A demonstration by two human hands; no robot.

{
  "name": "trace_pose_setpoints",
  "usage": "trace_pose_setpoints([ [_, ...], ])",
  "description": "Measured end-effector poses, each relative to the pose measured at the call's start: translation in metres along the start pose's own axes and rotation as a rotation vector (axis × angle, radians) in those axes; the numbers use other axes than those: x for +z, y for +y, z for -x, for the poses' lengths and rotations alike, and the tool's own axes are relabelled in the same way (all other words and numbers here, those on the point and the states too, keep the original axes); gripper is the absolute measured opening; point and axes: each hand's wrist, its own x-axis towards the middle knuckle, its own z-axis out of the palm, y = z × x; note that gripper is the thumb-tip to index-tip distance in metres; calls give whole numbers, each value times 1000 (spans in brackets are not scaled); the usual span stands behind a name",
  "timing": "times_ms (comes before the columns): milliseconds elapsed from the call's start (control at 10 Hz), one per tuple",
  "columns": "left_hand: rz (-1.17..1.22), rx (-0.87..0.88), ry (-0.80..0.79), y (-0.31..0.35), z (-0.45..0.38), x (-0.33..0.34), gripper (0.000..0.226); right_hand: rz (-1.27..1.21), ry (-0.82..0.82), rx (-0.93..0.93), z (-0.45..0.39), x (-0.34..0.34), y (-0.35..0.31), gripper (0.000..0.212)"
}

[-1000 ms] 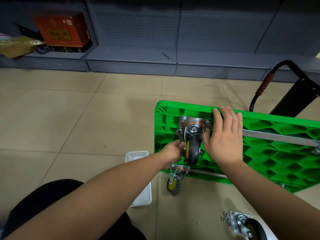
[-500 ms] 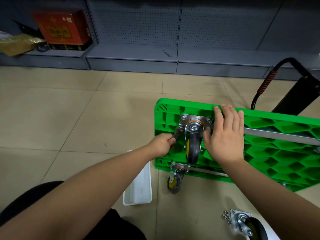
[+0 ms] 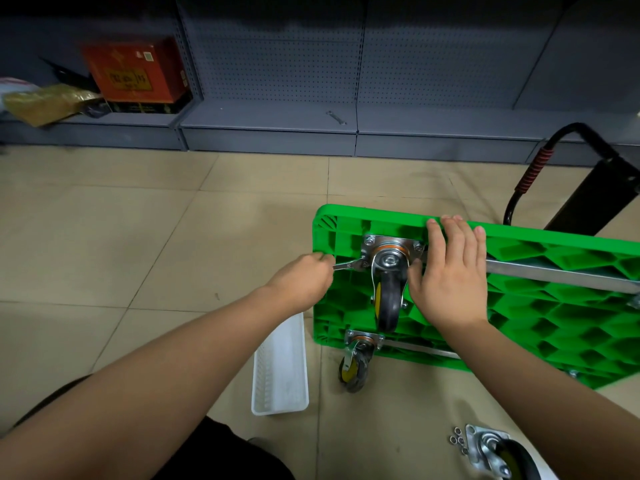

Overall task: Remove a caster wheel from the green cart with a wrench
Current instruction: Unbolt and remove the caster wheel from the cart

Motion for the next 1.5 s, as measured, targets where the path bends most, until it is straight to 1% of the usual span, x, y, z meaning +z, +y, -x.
trace_pose_setpoints([
  [100, 177, -58, -5, -11, 3, 0, 24, 2, -3, -3, 0, 0, 0, 56],
  [200, 353, -131, 35, -14, 11, 12, 23, 5, -5, 0, -1, 0, 0, 56],
  [300, 631, -192, -45, -6, 17, 30, 20, 6, -6, 3, 0, -1, -1, 57],
  [400, 885, -236, -60, 11, 18, 43, 21, 9, -13, 0, -1, -2, -1, 58],
  [500, 1115, -327, -42, 25, 15, 51, 20, 1, -20, -3, -1, -4, 0, 58],
  [600, 1264, -399, -73, 32, 8, 57, 19, 5, -25, -4, -1, -4, 0, 58],
  [700, 1336, -435, -130, 35, 3, 61, 21, 3, -23, 9, -1, -3, -2, 58],
  [800, 1358, -466, -209, 38, -1, 68, 18, 1, -24, 8, -1, -2, -2, 59],
  [900, 1363, -505, -245, 42, -6, 74, 19, -1, -21, 1, -1, -2, -1, 59],
  [1000, 1315, -510, -239, 50, -11, 76, 32, -7, -18, 4, -1, -2, -1, 59],
  [1100, 1318, -486, -245, 58, -18, 83, 32, -7, -23, 6, -1, -2, -1, 59],
  [1200, 1347, -497, -227, 65, -21, 82, 25, -7, -21, 4, -2, -2, -1, 60],
  [1300, 1360, -501, -263, 63, -26, 86, 26, -10, -25, 8, -2, -1, -1, 60],
  [1500, 1475, -538, -347, 65, -29, 94, 25, -6, -42, 13, -1, -1, -1, 61],
])
